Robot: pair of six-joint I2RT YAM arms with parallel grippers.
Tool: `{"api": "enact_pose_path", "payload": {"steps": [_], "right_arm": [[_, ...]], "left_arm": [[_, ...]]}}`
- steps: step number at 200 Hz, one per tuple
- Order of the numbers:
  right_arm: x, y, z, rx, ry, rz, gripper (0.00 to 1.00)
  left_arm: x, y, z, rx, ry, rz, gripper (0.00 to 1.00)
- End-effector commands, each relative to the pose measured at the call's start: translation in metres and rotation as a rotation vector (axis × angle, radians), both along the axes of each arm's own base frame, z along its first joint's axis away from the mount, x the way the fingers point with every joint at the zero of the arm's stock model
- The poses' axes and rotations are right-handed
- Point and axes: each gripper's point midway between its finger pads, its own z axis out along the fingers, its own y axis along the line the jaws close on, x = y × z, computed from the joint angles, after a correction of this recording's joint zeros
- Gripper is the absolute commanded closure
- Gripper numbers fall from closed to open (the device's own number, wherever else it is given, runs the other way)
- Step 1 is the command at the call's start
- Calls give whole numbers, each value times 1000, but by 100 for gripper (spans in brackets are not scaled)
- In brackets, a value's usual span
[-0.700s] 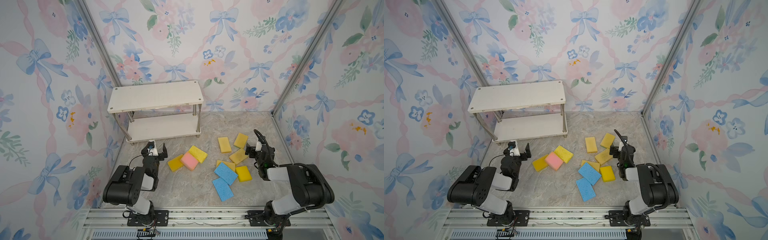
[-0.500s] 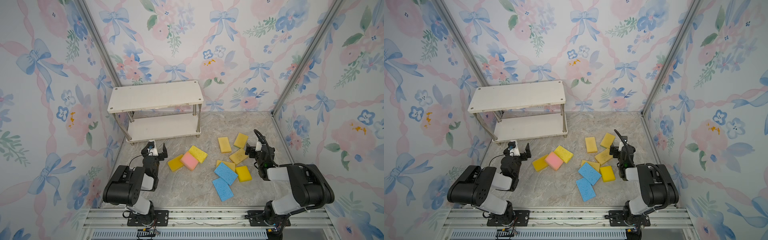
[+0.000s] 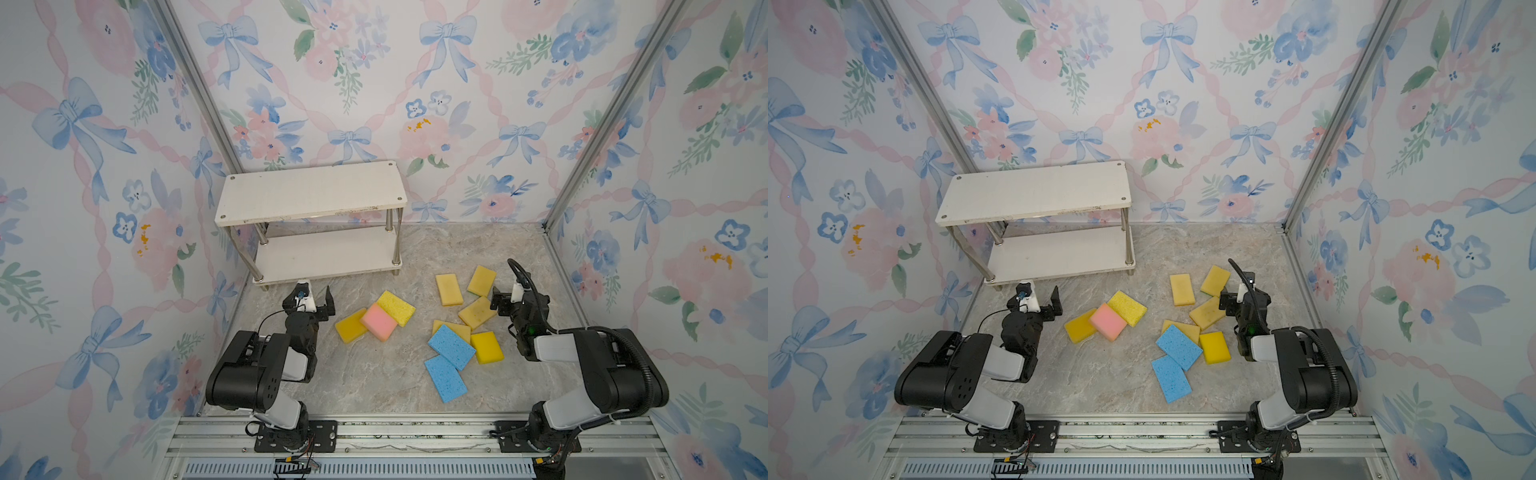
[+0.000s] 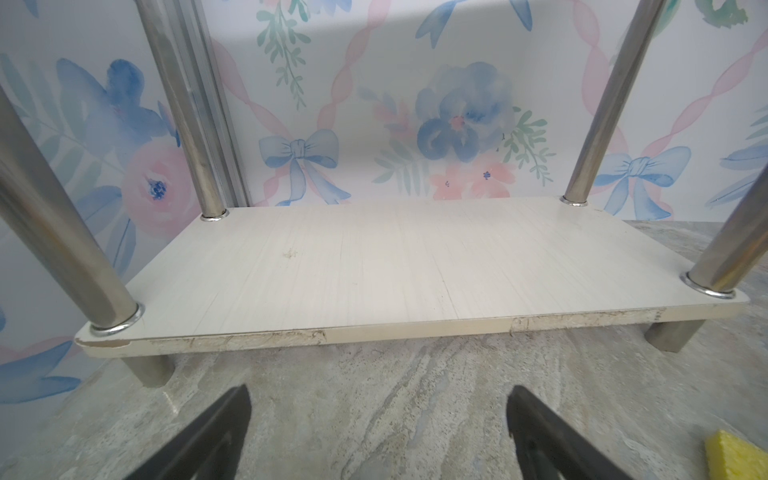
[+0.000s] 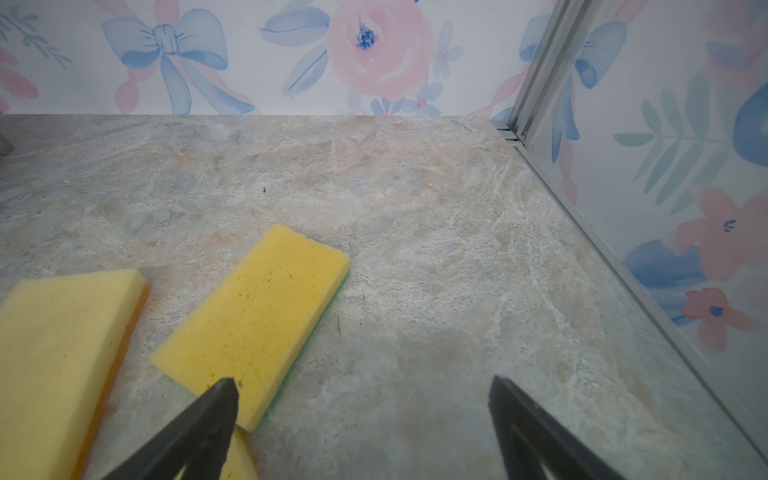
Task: Place and organize the cleaning sponges onto the shelf
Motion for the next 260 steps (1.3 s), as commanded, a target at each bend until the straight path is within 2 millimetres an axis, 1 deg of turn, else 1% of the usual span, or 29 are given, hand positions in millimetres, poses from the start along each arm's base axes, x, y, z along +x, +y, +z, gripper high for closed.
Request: {"api": "enact_pose_path", "payload": {"steps": [1, 118, 138, 155, 170, 185, 195, 204, 218, 237, 252, 260], "right_arm": [[5, 1, 6, 4, -17, 2, 3], [5, 1, 6, 4, -16, 2, 3], [7, 4, 11, 1, -12, 13, 3], [12, 6, 23, -14, 32, 17, 3], [13, 4, 32, -19, 75, -1, 3], [12, 0, 49, -26, 60, -37, 3], [10, -5, 60, 7, 56, -77, 3], [7, -6, 70, 45, 73, -94, 3], [3, 0, 83, 90, 131, -84, 3], [-8, 14, 101, 130, 208, -49, 3], [-23, 26, 116, 156, 234, -20, 3], [-34, 31, 124, 175, 239, -8, 3]], "left_arm": [[3, 0, -1, -5, 6, 5, 2], [3, -1, 0, -2, 3, 10, 2], [4, 4, 2, -6, 4, 41, 2], [6, 11, 10, -16, 9, 80, 2], [7, 20, 18, -27, 24, 139, 2], [7, 33, 29, -60, 32, 228, 2], [7, 43, 35, -101, 44, 295, 2], [7, 48, 40, -136, 59, 330, 2], [10, 48, 47, -212, 82, 350, 2], [14, 41, 54, -325, 129, 339, 2], [15, 35, 58, -415, 171, 335, 2], [15, 29, 60, -460, 191, 313, 2]]}}
